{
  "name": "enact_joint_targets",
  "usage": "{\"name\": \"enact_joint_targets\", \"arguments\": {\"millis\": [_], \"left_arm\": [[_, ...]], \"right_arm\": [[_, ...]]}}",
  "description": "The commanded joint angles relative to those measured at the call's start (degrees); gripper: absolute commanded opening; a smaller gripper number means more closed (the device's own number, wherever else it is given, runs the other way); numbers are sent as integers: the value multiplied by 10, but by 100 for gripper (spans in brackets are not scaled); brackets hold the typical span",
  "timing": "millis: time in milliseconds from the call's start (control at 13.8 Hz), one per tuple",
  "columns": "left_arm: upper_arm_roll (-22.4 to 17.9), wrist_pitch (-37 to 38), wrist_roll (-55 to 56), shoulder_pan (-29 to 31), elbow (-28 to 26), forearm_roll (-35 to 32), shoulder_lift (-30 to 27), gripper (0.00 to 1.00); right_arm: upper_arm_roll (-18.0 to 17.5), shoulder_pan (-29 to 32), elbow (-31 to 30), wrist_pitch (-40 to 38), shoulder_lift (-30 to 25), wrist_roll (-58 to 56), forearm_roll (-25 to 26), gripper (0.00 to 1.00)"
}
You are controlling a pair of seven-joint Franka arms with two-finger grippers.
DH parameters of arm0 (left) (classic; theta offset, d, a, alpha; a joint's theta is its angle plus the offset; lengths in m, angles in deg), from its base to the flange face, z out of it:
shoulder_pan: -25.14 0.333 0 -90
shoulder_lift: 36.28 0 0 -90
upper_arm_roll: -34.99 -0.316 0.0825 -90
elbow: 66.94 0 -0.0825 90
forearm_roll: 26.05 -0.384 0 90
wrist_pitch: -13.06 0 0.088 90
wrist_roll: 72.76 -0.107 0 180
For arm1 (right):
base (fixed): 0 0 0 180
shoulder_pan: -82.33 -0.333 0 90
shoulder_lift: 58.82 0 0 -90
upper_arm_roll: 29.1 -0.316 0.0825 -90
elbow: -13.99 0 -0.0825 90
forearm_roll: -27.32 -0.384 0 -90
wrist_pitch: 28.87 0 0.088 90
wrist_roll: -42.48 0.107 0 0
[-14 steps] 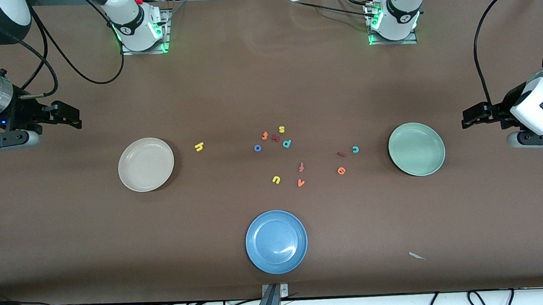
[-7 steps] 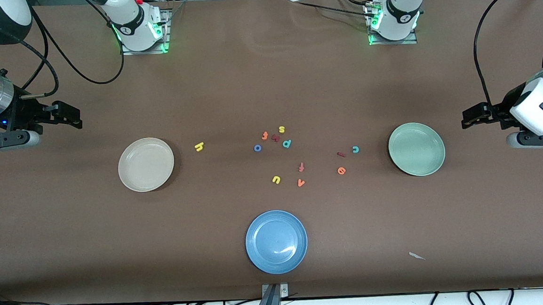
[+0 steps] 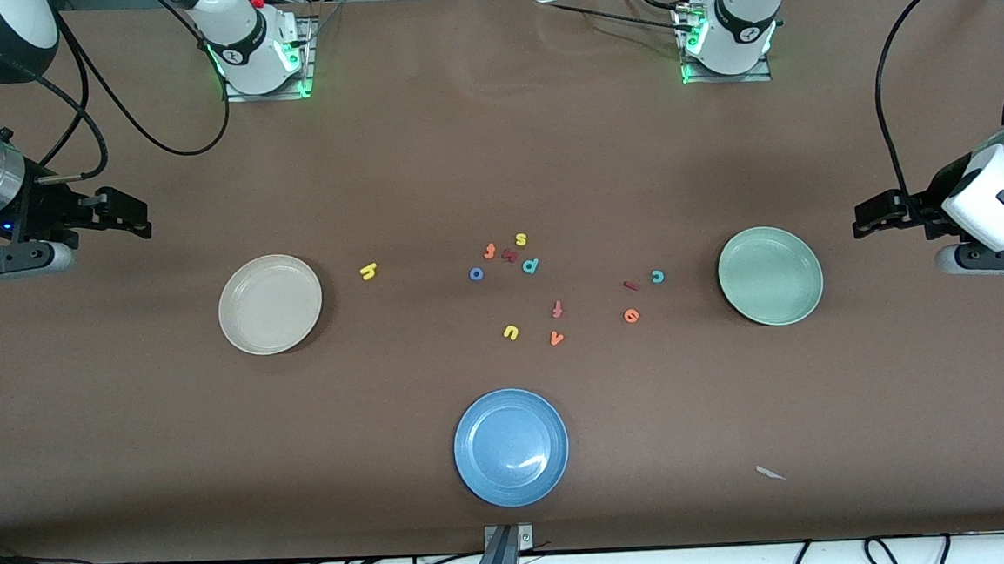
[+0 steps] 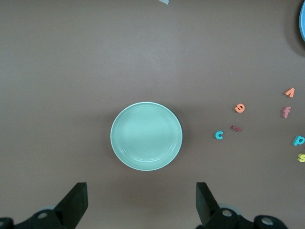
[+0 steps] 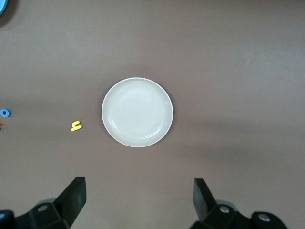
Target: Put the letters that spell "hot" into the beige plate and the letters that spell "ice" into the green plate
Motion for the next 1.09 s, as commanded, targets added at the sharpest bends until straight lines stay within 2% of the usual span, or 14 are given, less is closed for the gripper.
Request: {"name": "enact_joint_targets", "arguments": {"millis": [0, 1018], "left_arm": [[-1, 1, -13, -2, 5, 8, 2, 100], [0, 1, -9, -3, 3, 8, 2, 100]], "right_arm": [[2, 0, 15, -11, 11, -4, -6, 100], [2, 0, 12, -11, 14, -5, -4, 100]]}}
